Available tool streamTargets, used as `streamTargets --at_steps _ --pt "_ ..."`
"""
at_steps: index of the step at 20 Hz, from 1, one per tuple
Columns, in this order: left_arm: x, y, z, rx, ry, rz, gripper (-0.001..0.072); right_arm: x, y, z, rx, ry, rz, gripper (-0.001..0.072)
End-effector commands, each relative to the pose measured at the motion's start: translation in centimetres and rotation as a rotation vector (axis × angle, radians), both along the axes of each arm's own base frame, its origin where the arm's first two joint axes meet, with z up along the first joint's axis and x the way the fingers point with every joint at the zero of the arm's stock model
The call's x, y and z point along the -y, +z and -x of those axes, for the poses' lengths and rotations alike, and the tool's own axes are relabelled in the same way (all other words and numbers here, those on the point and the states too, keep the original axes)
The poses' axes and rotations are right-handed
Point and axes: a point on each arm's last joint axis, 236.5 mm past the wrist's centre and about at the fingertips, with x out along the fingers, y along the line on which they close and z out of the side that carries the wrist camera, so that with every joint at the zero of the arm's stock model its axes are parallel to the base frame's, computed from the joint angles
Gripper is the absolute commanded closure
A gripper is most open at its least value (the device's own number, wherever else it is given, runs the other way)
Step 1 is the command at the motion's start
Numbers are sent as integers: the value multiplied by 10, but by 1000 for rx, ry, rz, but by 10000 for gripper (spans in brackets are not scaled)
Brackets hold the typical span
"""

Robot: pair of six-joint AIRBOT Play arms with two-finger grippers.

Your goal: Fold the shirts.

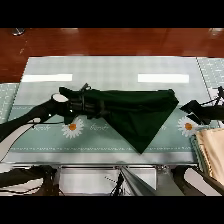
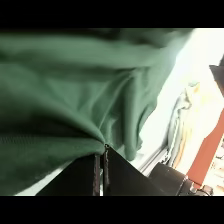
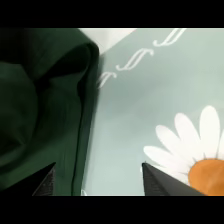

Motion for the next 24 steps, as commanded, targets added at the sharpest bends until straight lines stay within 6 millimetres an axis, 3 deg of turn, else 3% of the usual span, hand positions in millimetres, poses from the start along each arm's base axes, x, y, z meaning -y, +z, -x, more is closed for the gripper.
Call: streamTargets --at_steps 1,4,7,11,15,19,20,22,24 --pt "1 35 -13 48 -49 75 685 7 -9 -10 -27 -1 -11 94" --pt "1 48 -20 72 -56 95 685 11 -22 -18 -69 10 -36 94" --pt "2 50 -21 77 -57 96 685 9 -33 -27 -95 41 -66 94" --pt "1 49 -22 78 -53 94 685 -4 -35 -44 -67 100 -154 94" --pt "0 48 -25 84 -42 88 685 -13 -44 -45 -83 138 -203 95" --pt "0 47 -28 88 -33 83 685 -34 -53 -50 -86 185 -230 96" --pt "0 47 -28 88 -32 83 685 -41 -56 -52 -95 209 -232 122" --pt "0 47 -28 89 -32 83 685 -54 -58 -60 -100 246 -230 302" --pt "0 48 -28 89 -32 84 684 -63 -50 -71 -79 287 -216 691"
